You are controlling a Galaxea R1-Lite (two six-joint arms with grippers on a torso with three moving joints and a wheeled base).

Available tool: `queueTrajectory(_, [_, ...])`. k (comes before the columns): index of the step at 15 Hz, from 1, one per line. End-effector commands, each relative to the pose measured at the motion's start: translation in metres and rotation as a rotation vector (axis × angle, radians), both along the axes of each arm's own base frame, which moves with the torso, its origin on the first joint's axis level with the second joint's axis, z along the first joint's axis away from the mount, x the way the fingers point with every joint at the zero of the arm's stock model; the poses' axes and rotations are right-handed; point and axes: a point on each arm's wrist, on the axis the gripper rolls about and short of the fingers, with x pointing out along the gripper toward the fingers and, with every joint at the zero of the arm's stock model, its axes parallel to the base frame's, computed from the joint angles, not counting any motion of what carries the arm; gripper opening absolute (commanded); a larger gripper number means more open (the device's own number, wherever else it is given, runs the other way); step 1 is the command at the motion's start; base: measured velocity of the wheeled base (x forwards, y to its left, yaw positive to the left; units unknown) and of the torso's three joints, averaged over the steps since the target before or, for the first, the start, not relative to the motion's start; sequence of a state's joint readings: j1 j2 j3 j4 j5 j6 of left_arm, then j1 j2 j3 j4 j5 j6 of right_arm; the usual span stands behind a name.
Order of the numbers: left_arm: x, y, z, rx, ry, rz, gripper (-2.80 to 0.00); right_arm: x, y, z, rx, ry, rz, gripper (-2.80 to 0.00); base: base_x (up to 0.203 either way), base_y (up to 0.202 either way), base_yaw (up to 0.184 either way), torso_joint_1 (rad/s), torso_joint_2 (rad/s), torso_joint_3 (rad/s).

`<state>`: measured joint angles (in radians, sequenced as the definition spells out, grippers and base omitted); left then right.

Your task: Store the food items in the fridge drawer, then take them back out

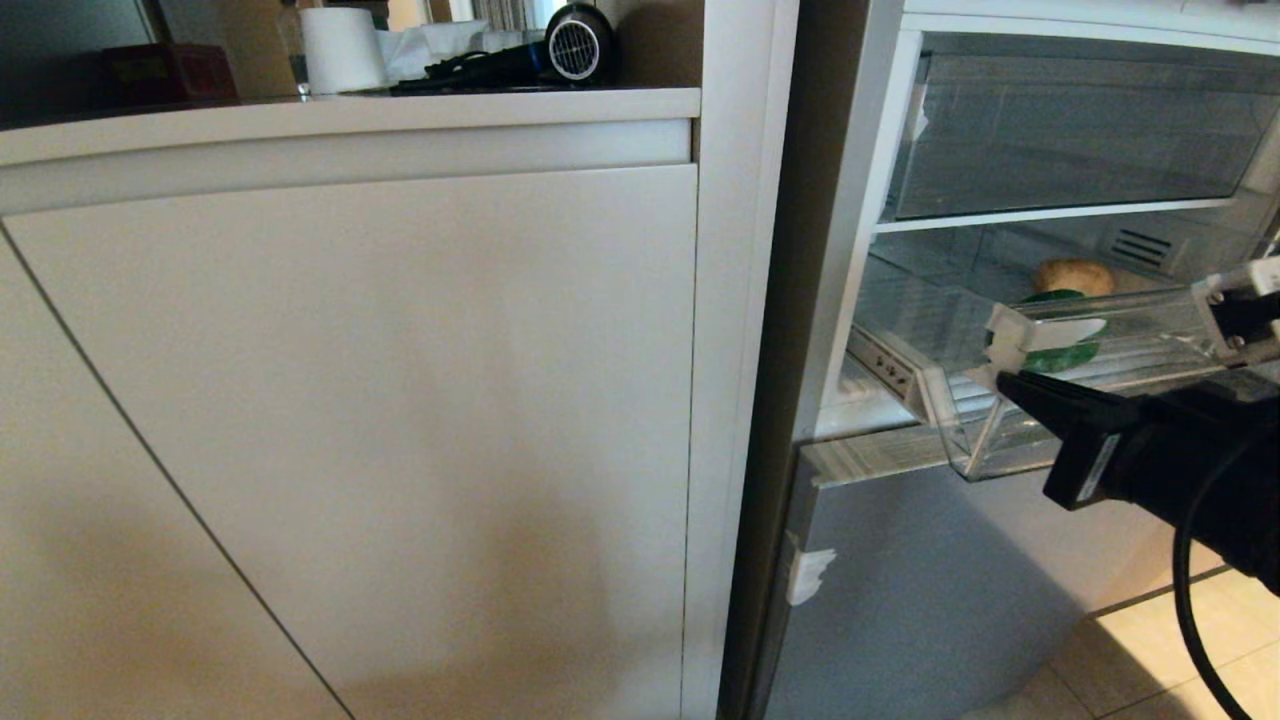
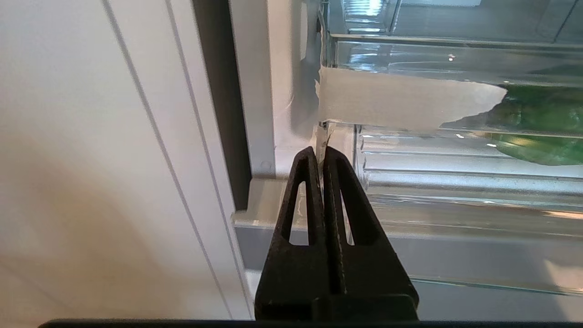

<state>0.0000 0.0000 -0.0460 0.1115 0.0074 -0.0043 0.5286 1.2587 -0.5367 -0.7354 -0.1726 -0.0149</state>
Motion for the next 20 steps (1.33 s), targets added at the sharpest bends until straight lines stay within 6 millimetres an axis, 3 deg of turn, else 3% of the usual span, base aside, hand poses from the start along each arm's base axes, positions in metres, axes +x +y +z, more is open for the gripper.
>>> queueTrajectory(1, [0.000, 0.000, 0.000, 0.000, 0.000, 0.001, -2.80, -0.020, -0.006, 0.009, 0.023, -0.036, 0.028, -2.80, 0.000, 0.000, 0.000, 0.000, 0.00, 0.000])
queueTrajectory(2, [0.000, 0.000, 0.000, 0.000, 0.000, 0.000, -2.80, -0.023, -0.008, 0.009, 0.025, -0.039, 0.025, -2.80, 0.000, 0.000, 0.000, 0.000, 0.00, 0.000])
queueTrajectory(3, [0.000, 0.000, 0.000, 0.000, 0.000, 0.000, -2.80, -0.025, -0.009, 0.009, 0.026, -0.038, 0.020, -0.28, 0.000, 0.000, 0.000, 0.000, 0.00, 0.000])
queueTrajectory(4, [0.000, 0.000, 0.000, 0.000, 0.000, 0.000, -2.80, -0.026, -0.010, 0.007, 0.022, -0.031, 0.018, 0.00, 0.000, 0.000, 0.000, 0.000, 0.00, 0.000])
queueTrajectory(10, [0.000, 0.000, 0.000, 0.000, 0.000, 0.000, -2.80, -0.047, -0.023, 0.002, -0.003, 0.012, 0.014, 0.00, 0.000, 0.000, 0.000, 0.000, 0.00, 0.000])
queueTrajectory(17, [0.000, 0.000, 0.000, 0.000, 0.000, 0.001, -2.80, -0.111, -0.064, -0.001, -0.017, 0.041, -0.011, 0.00, 0.000, 0.000, 0.000, 0.000, 0.00, 0.000])
queueTrajectory(18, [0.000, 0.000, 0.000, 0.000, 0.000, 0.000, -2.80, -0.117, -0.068, -0.003, -0.023, 0.050, -0.011, -2.80, 0.000, 0.000, 0.000, 0.000, 0.00, 0.000])
queueTrajectory(20, [0.000, 0.000, 0.000, 0.000, 0.000, 0.000, -2.80, -0.129, -0.075, 0.001, -0.006, 0.022, -0.014, -2.80, 0.000, 0.000, 0.000, 0.000, 0.00, 0.000])
